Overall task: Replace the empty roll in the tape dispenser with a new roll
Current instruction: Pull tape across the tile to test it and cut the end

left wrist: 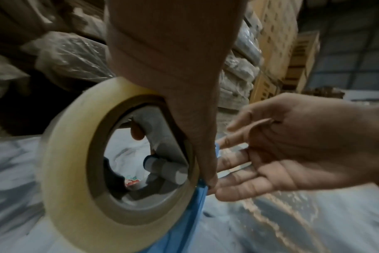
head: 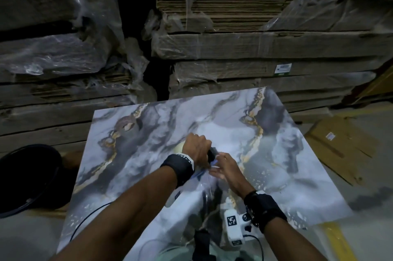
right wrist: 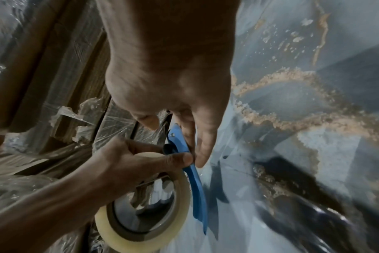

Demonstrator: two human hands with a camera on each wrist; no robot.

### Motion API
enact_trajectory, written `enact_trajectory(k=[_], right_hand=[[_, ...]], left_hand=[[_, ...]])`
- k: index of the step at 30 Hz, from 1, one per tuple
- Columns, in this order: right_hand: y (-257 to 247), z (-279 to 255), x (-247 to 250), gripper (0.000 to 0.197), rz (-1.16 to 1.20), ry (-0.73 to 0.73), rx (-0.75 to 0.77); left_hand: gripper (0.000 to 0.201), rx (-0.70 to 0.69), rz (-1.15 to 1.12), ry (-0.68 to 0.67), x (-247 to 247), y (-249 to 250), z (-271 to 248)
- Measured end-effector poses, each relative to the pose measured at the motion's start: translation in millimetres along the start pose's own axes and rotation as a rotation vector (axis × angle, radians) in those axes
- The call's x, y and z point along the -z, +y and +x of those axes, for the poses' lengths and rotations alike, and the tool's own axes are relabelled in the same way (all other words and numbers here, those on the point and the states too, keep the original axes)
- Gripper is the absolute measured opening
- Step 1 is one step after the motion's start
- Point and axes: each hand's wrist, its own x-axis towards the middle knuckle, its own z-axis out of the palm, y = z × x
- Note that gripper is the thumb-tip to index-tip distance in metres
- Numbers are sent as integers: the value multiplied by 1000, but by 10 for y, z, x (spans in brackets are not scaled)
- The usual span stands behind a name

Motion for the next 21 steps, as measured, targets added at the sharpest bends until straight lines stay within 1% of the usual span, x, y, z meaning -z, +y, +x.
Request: enact_trajectory(k=[2,4,6,10,12,13,14,16,17,21], right_hand=[[52,121,81,28,-29,76,-6],[87,233,146,37,-88,160,-2],[103,325,219,43,-152,198,8],[104,428,350,35,-233,243,-3],[125,489,394,37,-297,254,11],[145,536,407,37,-334,264,22],[150,560,402,34,-370,278,33],[32,481,357,18,-431,310,53],[-25,441,343,14,-449,325,62],[-92,436,347,10,-505,340,24]], left_hand=[[50,-47,90,-9,-1,122,74],[40,-79,150,-34,-10,225,138],[31,-93,199,-76,1,304,212],[31,-79,268,-151,17,445,339],[27,-60,283,-171,5,495,381],[25,-45,285,-180,5,511,399],[24,-30,278,-186,4,521,414],[25,3,238,-188,1,535,436],[26,29,208,-181,-2,537,441],[36,115,74,-132,-27,519,433]])
